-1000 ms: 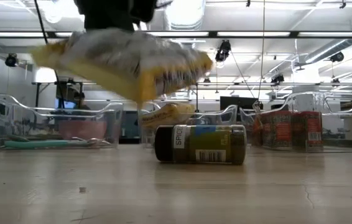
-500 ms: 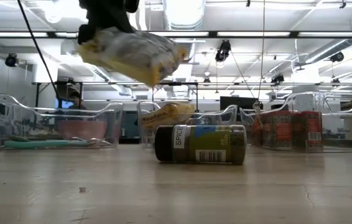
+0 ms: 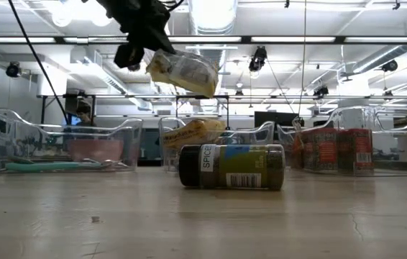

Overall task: Pick & Place Food Item
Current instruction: Put the yellow noodle pack into the middle transparent bin

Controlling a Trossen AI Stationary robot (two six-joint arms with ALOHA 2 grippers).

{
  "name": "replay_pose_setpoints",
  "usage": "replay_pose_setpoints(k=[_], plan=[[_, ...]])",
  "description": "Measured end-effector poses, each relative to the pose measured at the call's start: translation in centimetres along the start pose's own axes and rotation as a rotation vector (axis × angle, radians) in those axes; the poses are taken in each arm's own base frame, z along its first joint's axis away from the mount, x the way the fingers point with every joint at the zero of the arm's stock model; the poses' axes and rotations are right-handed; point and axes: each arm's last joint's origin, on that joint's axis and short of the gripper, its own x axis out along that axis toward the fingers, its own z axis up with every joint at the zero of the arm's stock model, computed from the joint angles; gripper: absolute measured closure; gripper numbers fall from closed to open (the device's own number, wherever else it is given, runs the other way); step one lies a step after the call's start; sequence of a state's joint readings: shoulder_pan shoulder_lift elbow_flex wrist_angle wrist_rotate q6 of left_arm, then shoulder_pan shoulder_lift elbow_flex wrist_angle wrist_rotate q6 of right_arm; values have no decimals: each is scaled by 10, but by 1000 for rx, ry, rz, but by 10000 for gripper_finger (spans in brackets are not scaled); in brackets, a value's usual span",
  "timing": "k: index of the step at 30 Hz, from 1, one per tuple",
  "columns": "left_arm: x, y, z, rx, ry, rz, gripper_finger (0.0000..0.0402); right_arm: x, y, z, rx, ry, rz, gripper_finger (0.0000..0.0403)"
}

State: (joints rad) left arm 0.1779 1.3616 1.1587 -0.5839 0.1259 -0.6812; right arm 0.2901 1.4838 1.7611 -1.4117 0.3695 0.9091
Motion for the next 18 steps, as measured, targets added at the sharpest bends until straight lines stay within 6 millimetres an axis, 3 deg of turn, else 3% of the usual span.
replay_pose_setpoints(k=[11, 18], plan=[[-17, 38, 43, -70, -167, 21, 401, 3, 4, 2, 8, -20, 8, 221], [-24, 63, 57, -129, -211, 47, 401, 3, 4, 3, 7, -36, 3, 221]])
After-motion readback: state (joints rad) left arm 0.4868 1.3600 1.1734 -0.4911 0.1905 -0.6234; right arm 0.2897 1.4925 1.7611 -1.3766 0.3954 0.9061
